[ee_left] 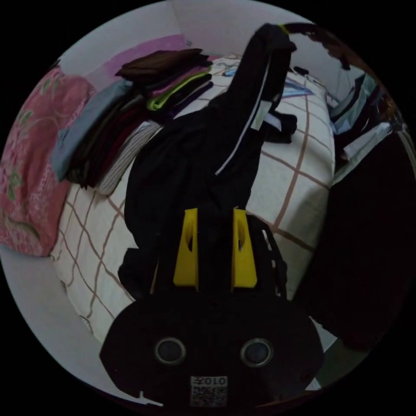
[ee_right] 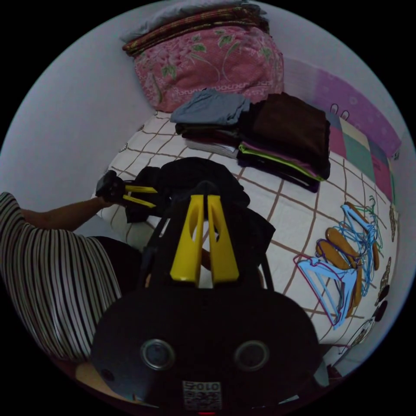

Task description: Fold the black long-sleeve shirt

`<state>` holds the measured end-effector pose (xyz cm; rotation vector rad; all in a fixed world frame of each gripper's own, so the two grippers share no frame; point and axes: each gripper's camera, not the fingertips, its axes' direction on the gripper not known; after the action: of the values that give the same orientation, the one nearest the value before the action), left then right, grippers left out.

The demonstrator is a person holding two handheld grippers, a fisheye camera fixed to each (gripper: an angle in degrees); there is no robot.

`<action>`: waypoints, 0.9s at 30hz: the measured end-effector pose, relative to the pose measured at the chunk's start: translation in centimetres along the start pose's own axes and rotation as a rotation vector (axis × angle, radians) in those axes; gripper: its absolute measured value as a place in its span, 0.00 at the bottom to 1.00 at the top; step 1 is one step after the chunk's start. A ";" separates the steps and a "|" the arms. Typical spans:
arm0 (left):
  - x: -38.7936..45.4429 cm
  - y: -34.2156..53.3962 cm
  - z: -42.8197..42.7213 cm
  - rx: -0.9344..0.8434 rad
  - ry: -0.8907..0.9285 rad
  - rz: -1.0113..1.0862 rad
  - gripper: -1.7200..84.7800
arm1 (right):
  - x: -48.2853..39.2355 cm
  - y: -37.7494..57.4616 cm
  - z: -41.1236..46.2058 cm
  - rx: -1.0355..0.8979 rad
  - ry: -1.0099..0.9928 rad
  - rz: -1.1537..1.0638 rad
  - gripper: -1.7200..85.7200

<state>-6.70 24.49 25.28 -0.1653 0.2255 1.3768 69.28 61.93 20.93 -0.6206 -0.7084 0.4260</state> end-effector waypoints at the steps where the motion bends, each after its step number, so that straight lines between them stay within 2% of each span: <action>1: 0.6 -0.2 0.3 -0.024 -0.015 0.006 0.13 | -0.9 0.5 -0.5 0.001 0.002 -0.001 0.04; 10: 5.4 2.1 0.3 -0.131 0.001 0.020 0.03 | -7.9 4.6 -3.4 0.034 0.017 0.010 0.05; 12: 5.4 3.8 -1.2 -0.096 0.021 -0.068 0.02 | -9.3 5.6 -3.8 0.058 0.024 0.021 0.05; 16: 3.4 9.4 -7.5 0.094 0.027 -0.381 0.02 | -12.4 7.8 -4.7 0.104 0.022 0.065 0.04; 21: 2.2 11.8 -18.2 0.246 -0.141 -0.427 0.02 | -16.5 7.4 -8.3 0.221 0.019 0.002 0.04; 27: 4.4 13.0 -34.3 0.495 -0.510 -0.408 0.02 | -24.0 5.1 -17.5 0.468 0.180 -0.207 0.03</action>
<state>-20.79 22.61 -8.81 0.5230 0.0904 0.8853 64.44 45.83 -4.05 -0.1389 -0.4713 0.3235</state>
